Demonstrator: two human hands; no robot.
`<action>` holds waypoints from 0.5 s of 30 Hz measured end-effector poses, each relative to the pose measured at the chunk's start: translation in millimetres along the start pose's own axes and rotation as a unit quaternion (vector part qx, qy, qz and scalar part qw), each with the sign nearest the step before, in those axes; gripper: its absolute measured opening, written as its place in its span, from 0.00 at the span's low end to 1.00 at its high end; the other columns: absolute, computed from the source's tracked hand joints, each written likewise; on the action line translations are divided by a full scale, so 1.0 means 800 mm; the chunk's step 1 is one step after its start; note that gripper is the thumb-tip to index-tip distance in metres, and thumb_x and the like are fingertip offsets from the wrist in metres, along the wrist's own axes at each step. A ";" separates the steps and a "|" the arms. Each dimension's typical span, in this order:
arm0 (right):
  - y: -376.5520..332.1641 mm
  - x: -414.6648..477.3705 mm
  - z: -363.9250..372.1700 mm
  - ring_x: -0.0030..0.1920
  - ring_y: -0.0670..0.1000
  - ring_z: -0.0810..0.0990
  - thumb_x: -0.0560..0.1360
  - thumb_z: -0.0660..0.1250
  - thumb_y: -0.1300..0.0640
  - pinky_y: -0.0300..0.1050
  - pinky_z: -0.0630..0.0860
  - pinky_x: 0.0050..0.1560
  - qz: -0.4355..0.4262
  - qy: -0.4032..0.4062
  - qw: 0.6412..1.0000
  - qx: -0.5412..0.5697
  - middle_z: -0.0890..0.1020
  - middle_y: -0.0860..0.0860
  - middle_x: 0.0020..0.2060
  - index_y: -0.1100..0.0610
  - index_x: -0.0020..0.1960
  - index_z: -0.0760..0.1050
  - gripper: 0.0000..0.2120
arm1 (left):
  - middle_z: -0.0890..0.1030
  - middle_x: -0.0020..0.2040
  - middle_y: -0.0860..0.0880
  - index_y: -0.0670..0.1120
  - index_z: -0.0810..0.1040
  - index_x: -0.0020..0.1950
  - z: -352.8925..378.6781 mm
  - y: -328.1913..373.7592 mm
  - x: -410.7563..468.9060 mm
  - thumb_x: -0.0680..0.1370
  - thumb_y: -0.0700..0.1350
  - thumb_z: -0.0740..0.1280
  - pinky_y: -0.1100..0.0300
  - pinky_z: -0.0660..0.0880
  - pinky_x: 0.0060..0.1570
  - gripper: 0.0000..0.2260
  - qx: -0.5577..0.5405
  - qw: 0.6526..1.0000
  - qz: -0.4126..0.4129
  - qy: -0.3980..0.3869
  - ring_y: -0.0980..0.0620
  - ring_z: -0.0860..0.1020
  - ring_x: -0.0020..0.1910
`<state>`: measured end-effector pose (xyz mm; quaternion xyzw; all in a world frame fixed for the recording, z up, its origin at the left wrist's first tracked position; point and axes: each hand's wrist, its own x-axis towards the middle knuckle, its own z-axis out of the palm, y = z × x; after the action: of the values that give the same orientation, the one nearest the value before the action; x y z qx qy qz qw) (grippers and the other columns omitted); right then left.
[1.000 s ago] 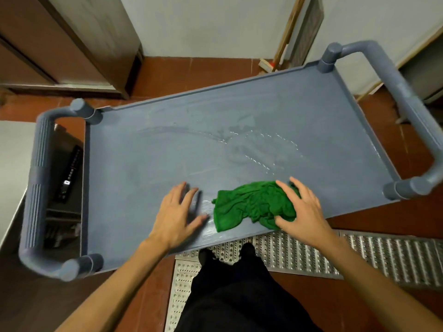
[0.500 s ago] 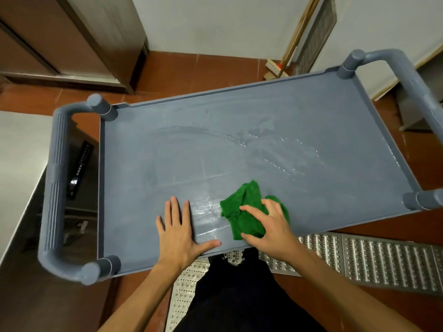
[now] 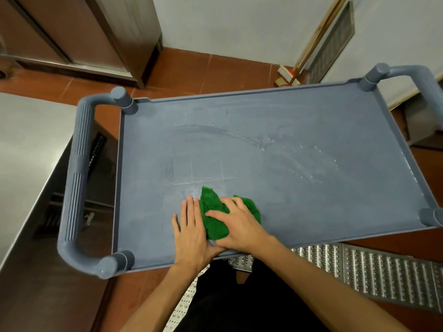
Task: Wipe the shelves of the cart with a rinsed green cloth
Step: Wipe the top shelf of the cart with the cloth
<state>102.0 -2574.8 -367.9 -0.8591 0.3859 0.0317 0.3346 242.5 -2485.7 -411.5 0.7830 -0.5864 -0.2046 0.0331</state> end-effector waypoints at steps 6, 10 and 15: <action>0.007 0.004 -0.003 0.67 0.61 0.63 0.68 0.73 0.48 0.60 0.65 0.67 -0.005 0.004 1.000 -0.028 0.68 0.55 0.68 0.44 0.69 0.74 0.29 | 0.57 0.82 0.38 0.36 0.55 0.82 0.001 0.003 0.004 0.59 0.83 0.60 0.32 0.60 0.73 0.66 0.024 1.000 -0.002 -0.017 0.39 0.57 0.81; 0.024 0.002 -0.010 0.66 0.63 0.65 0.69 0.73 0.49 0.63 0.66 0.66 -0.027 0.025 0.999 -0.009 0.71 0.57 0.66 0.47 0.67 0.76 0.27 | 0.57 0.82 0.38 0.39 0.49 0.83 -0.015 0.031 0.016 0.56 0.81 0.61 0.32 0.55 0.74 0.68 0.012 0.999 -0.025 -0.028 0.37 0.55 0.81; 0.079 -0.008 -0.042 0.65 0.64 0.67 0.66 0.74 0.49 0.62 0.69 0.65 -0.008 0.057 0.998 0.009 0.73 0.56 0.65 0.46 0.66 0.77 0.29 | 0.53 0.84 0.46 0.40 0.47 0.83 -0.020 0.094 0.036 0.58 0.79 0.62 0.36 0.53 0.76 0.65 -0.047 0.999 -0.015 -0.012 0.41 0.54 0.82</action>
<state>47.6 -2621.3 -374.9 -0.8594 0.3979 -0.0239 0.3203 186.3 -2538.7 -383.3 0.7870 -0.5644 -0.2421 0.0595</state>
